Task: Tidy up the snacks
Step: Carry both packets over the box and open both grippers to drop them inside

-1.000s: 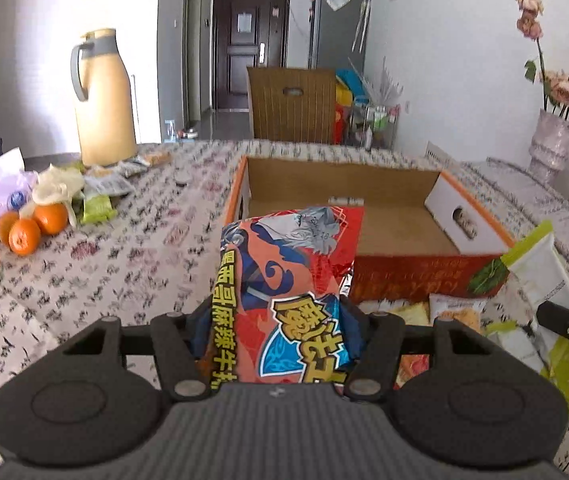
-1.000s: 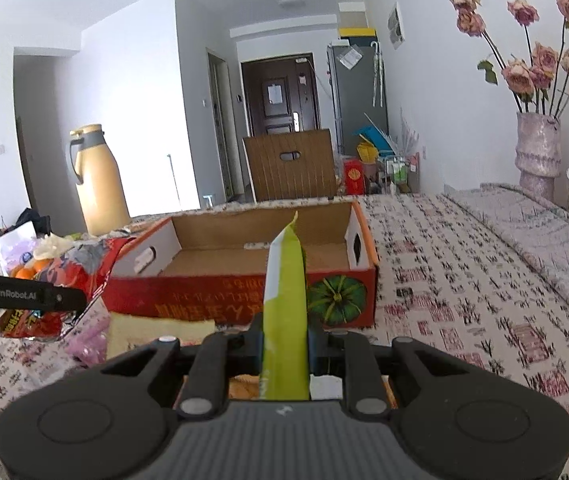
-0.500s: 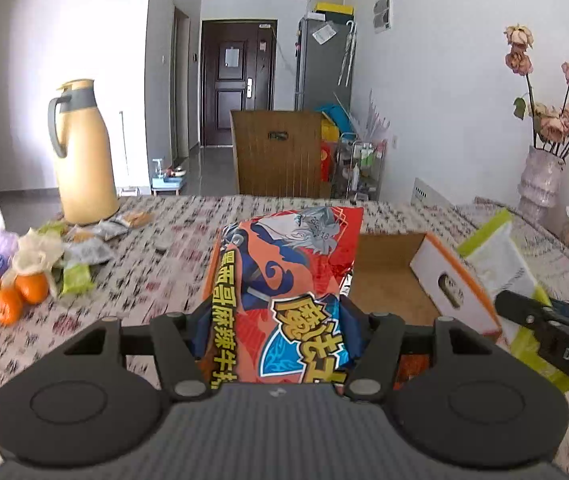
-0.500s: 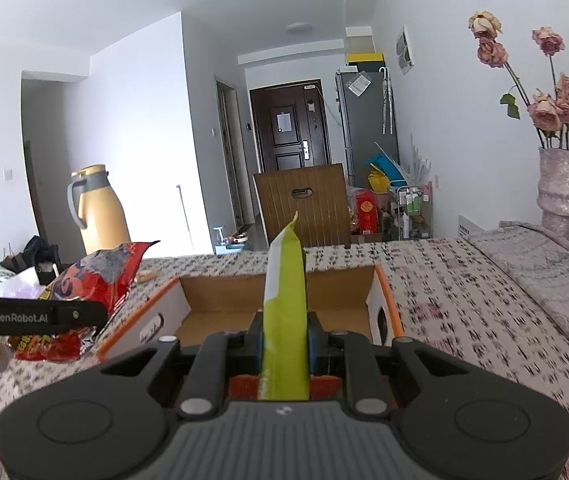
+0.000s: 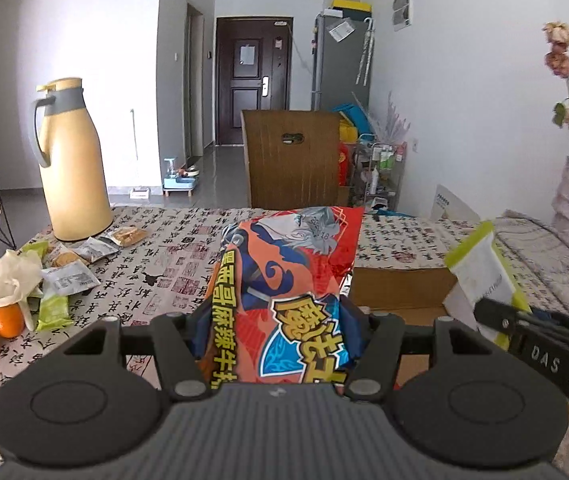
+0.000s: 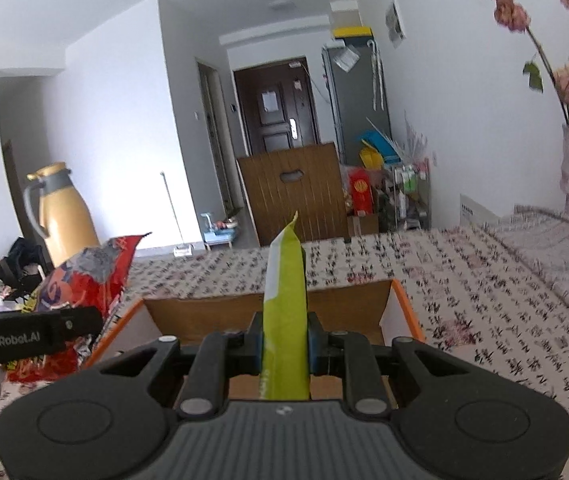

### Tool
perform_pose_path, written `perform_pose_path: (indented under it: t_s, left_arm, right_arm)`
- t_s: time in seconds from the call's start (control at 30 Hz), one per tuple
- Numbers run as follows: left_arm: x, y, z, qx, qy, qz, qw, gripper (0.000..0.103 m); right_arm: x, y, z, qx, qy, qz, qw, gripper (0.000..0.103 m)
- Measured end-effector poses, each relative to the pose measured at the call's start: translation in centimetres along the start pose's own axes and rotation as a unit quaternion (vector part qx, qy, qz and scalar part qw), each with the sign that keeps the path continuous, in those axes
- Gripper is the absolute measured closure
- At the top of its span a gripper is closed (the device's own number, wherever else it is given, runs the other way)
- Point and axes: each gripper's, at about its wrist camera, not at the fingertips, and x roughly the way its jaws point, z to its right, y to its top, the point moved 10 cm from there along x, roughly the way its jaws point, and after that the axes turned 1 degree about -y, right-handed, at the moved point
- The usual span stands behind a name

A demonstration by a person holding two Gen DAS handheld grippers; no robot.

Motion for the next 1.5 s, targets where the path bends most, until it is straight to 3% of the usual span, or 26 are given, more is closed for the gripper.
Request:
perform_pose_path:
  t_s: [0.37,0.43,0.5,0.57,0.6,0.63,0.7,0.87,1.23,1.5]
  left_arm:
    - [4.5,-2.7,-1.3,-0.017,0.001,-0.04,0.999,0.041]
    - [4.5,-2.8,-1.2,-0.016,-0.001,-0.042,0.999,0.037]
    - [4.1,-2.8,-1.2,-0.014,0.001,-0.034,0.9993,0.025]
    - [3.6,-2.4,-1.2,-0.013,0.002,-0.021,0.9997,0.013]
    - [3.4,-2.2,-1.2,-0.014,0.005,-0.016,0.9998,0.0]
    - [3.1,-2.0,-1.3,-0.016,0.009,-0.01,0.9998,0.0]
    - [2.5,-1.7,-1.2,-0.016,0.007,-0.001,0.9998,0.0]
    - [2.0,-1.3,-1.0,-0.016,0.002,0.007,0.9998,0.0]
    - [0.0,-0.1,-0.8,-0.014,0.002,0.022,0.9997,0.0]
    - [-3.0,0.8,-0.7,-0.005,0.009,0.038,0.9992,0.0]
  right_arm:
    - [4.2,-3.5,1.3,0.008,-0.008,-0.044,0.999,0.084]
    - [4.1,-3.6,1.3,0.007,-0.007,-0.044,0.999,0.081]
    - [3.8,-3.5,1.5,0.006,-0.009,-0.038,0.999,0.081]
    - [3.3,-3.3,1.5,0.011,-0.005,-0.032,0.999,0.064]
    - [3.0,-3.1,1.5,0.012,-0.008,-0.028,1.0,0.047]
    - [2.7,-2.9,1.6,0.013,-0.012,-0.021,1.0,0.031]
    - [2.2,-2.6,1.7,0.015,-0.011,-0.012,1.0,0.014]
    - [1.7,-2.3,1.6,0.018,-0.004,-0.008,1.0,0.001]
    - [0.3,-1.2,1.3,0.012,-0.007,0.006,1.0,0.0]
    - [-3.1,0.2,1.0,0.001,-0.011,0.027,1.0,0.0]
